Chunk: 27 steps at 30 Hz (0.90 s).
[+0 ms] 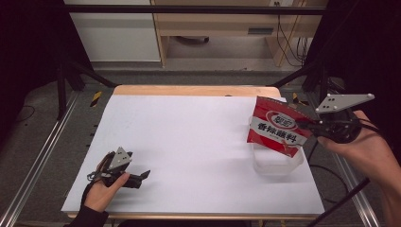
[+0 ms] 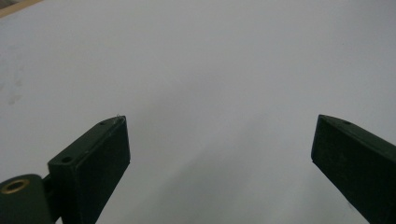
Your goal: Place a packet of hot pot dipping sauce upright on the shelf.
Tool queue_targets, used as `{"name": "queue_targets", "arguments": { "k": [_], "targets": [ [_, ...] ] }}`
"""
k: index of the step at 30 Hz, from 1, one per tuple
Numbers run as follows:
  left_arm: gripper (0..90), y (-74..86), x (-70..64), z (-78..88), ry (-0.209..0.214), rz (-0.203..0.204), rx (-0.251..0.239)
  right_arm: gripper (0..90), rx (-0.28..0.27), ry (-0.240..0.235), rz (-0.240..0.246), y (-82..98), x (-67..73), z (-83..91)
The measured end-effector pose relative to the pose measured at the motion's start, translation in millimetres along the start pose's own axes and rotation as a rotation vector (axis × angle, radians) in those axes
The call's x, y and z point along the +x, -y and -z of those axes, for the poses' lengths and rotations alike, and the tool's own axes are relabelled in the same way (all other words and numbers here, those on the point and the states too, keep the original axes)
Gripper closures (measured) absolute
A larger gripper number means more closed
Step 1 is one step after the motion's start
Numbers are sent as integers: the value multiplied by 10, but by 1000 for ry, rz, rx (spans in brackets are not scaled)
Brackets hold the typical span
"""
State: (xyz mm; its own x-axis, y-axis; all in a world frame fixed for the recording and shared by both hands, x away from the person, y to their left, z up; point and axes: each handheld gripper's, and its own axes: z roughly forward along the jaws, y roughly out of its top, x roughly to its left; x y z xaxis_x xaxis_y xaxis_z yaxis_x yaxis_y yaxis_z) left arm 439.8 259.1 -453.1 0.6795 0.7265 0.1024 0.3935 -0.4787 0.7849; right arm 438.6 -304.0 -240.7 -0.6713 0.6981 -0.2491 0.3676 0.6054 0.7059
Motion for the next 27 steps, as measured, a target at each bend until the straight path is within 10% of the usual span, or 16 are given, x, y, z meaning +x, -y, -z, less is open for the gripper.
{"name": "queue_targets", "arguments": {
  "k": [27],
  "targets": [
    [42, 3, -11, -12, 9, -4, 6, 900, 20, 16, -81, 253, -139, -86]
  ]
}}
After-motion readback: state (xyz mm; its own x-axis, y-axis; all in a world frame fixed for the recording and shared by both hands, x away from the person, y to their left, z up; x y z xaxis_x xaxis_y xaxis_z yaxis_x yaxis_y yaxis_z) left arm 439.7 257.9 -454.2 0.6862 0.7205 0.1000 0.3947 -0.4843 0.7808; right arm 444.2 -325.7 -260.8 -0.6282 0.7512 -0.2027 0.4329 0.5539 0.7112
